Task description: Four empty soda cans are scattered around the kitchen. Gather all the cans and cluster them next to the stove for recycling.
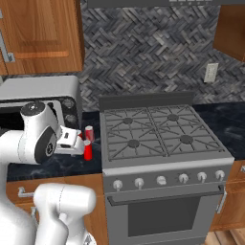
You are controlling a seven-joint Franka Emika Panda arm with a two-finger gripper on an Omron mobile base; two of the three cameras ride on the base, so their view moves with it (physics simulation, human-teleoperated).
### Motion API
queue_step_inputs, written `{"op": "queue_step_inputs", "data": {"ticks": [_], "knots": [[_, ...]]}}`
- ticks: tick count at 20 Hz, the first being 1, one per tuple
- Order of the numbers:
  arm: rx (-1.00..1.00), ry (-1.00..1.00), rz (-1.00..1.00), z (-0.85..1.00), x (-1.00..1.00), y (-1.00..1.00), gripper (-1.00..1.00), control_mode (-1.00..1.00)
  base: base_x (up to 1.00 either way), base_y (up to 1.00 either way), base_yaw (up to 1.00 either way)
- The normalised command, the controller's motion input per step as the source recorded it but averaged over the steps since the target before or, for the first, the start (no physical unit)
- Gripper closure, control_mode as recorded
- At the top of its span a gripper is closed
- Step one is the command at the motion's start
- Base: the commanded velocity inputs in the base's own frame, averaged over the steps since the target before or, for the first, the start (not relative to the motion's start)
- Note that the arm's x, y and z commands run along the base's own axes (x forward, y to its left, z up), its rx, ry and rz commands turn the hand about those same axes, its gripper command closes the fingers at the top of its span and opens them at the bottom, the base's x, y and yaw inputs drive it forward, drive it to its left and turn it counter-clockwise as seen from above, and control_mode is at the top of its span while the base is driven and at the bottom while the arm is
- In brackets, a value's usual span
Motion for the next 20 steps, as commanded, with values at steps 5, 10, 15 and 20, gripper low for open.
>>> {"op": "queue_step_inputs", "data": {"ticks": [5, 10, 15, 20], "knots": [[0.00, -0.01, 0.00, 0.00, -0.43, -0.11, -1.00, -1.00, 0.00, 0.00, 0.00], [0.00, 0.00, 0.00, 0.00, -0.25, 0.00, -1.00, -1.00, 0.00, 0.00, 0.00], [0.00, 0.00, 0.00, 0.00, -0.19, 0.00, -1.00, -1.00, 0.00, 0.00, 0.00], [0.00, 0.00, 0.00, 0.00, -0.03, 0.00, -1.00, 1.00, -0.19, 0.00, 0.00]]}}
